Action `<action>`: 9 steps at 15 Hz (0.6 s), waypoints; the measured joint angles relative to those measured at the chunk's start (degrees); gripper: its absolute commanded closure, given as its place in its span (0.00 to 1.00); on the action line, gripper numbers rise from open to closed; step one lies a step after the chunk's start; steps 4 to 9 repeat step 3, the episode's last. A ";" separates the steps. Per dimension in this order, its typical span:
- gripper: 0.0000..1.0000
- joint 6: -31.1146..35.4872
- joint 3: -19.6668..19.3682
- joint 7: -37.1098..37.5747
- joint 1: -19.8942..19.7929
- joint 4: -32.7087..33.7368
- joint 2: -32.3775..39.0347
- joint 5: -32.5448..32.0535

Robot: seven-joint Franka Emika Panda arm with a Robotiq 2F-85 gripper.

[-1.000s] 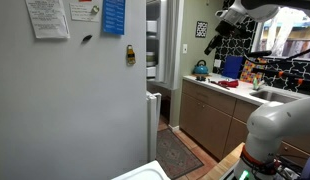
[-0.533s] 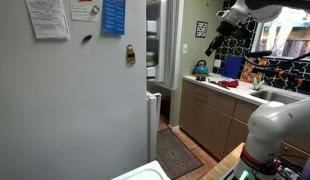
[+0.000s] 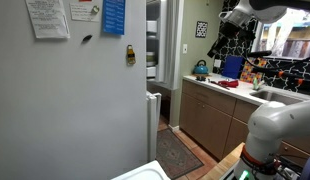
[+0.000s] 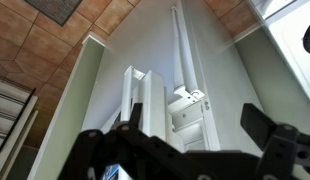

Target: Open the top refrigerator door

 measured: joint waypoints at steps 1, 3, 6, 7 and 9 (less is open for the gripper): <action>0.00 0.00 0.00 0.01 0.00 -0.01 0.00 0.00; 0.00 0.03 -0.04 0.31 0.12 0.07 0.03 -0.09; 0.00 0.03 -0.04 0.31 0.12 0.07 0.03 -0.09; 0.00 0.03 -0.04 0.31 0.12 0.07 0.03 -0.09; 0.00 0.03 -0.04 0.31 0.12 0.07 0.03 -0.09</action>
